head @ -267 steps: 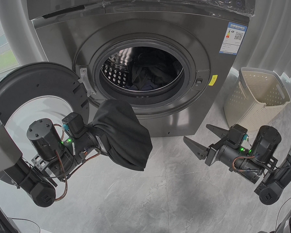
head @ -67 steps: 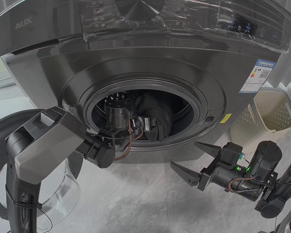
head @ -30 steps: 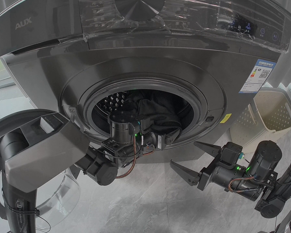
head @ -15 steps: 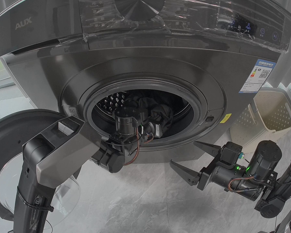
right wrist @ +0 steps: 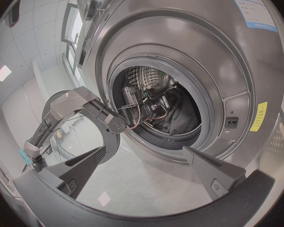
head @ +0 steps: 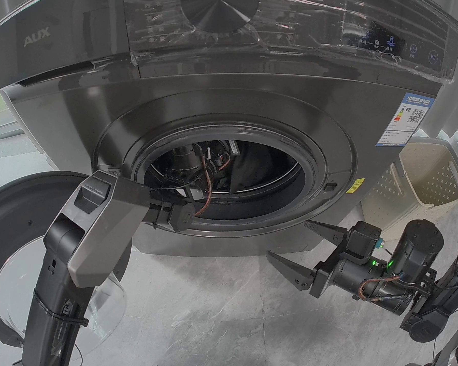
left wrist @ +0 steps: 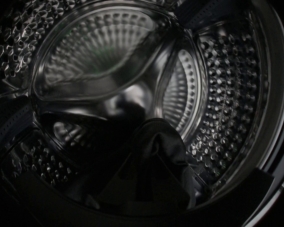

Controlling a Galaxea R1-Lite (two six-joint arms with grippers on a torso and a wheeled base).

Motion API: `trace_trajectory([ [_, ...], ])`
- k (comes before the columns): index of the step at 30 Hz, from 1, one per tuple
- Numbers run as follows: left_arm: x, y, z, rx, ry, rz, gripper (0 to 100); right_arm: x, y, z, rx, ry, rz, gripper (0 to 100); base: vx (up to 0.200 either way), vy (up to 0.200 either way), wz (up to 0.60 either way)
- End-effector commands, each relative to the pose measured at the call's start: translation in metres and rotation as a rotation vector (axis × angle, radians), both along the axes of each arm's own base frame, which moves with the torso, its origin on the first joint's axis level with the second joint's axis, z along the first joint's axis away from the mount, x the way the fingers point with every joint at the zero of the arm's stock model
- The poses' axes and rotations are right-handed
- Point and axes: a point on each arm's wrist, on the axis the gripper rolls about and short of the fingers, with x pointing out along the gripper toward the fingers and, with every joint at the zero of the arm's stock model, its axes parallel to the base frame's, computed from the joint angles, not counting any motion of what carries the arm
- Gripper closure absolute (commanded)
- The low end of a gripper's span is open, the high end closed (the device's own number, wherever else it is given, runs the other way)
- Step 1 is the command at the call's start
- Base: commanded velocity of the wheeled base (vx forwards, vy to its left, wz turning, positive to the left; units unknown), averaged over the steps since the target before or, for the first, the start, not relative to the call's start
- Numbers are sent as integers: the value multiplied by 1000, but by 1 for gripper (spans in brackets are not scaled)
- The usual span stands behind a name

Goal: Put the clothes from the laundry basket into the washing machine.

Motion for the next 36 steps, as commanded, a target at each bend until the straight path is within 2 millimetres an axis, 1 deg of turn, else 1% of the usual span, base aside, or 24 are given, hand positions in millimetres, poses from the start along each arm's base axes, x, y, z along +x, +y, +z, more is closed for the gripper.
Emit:
trace_trajectory([
  [1,14,0,-3,-36,-29,40,100,0,0,0,1,-1,0,0,0,0,0],
  [3,16,1,-2,-38,-29,48,100,0,0,0,0,0,2,0,0,0,0],
  [6,18,2,-7,-28,-11,51,100,0,0,0,0,0,2,0,0,0,0],
  [7,18,2,-10,-20,0,51,0,0,0,0,0,0,2,0,0,0,0],
  [10,15,1,-19,0,42,51,0,0,0,0,-1,1,2,0,0,0,0],
  [11,11,1,-26,20,77,49,0,0,0,0,0,0,2,0,0,0,0],
  [13,2,3,-28,52,133,45,0,0,0,0,0,0,2,0,0,0,0],
  [16,-11,7,-28,88,191,39,0,0,0,0,1,-1,2,0,0,0,0],
  [18,-17,8,-24,94,201,35,0,0,0,0,1,-1,2,0,0,0,0],
  [22,-24,10,-17,99,206,32,0,0,0,0,1,-1,2,0,0,0,0],
  [23,-35,8,-10,111,219,17,0,0,0,0,1,-1,2,0,0,0,0],
  [26,-57,4,1,132,243,-17,0,0,0,0,1,-1,2,0,0,0,0],
  [28,-79,1,11,149,263,-47,0,0,0,0,1,-1,2,0,0,0,0],
  [29,-79,1,11,149,263,-47,0,0,0,0,1,-1,2,0,0,0,0],
  [30,-104,1,17,180,298,-79,0,0,0,0,1,-1,2,0,0,0,0],
  [31,-110,2,17,192,313,-83,0,0,0,0,1,-1,2,0,0,0,0],
  [33,-127,6,9,243,364,-95,0,0,0,0,0,0,2,0,0,0,0],
  [35,-138,13,-4,297,401,-95,0,0,0,0,1,-1,2,0,0,0,0],
  [36,-150,21,-20,364,436,-100,0,-1,0,0,1,-1,2,0,0,0,0],
])
